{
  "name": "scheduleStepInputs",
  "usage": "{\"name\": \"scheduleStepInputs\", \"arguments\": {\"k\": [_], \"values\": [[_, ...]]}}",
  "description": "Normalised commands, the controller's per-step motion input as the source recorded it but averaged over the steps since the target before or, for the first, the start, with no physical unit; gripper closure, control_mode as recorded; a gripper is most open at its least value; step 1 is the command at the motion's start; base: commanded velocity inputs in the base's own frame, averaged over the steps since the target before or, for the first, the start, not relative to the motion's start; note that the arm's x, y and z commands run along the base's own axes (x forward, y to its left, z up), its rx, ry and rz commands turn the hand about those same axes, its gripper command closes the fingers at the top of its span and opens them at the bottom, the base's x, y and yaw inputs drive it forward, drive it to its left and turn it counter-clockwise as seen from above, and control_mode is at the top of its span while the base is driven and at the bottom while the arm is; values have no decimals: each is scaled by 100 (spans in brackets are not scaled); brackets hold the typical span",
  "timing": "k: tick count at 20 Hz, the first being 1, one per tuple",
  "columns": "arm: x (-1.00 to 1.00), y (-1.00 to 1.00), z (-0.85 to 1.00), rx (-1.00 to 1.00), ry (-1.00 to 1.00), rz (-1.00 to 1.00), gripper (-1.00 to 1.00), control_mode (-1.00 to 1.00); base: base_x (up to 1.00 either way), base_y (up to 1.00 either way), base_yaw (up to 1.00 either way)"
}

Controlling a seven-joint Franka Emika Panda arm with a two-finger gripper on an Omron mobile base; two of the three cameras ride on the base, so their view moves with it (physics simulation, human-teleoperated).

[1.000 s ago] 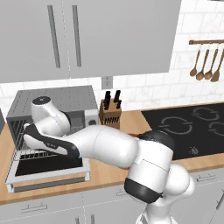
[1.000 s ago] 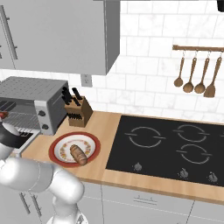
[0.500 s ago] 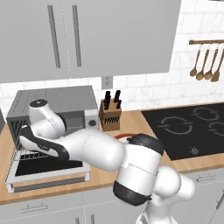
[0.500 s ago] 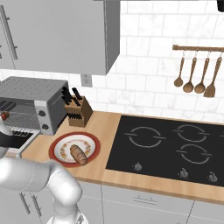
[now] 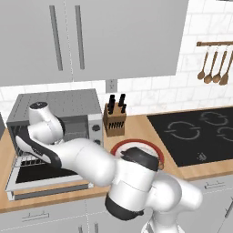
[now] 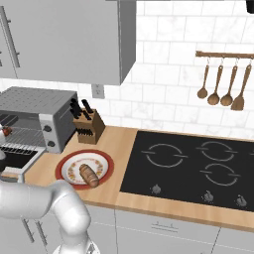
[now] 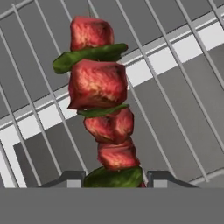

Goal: Pick up the kebab skewer and baguette bread, and place them inside the toaster oven. Close the toaster oven door and start by setting the timer.

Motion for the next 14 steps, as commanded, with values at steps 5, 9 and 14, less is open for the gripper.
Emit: {"name": "scheduleStepInputs", "arguments": {"k": [5,9,14], "values": [[1,0,-7,0,1,0,100,-100,0,0,0],[7,5,-18,0,0,0,-100,-100,0,0,0],[5,3,-16,0,0,0,-100,-100,0,0,0]]}}
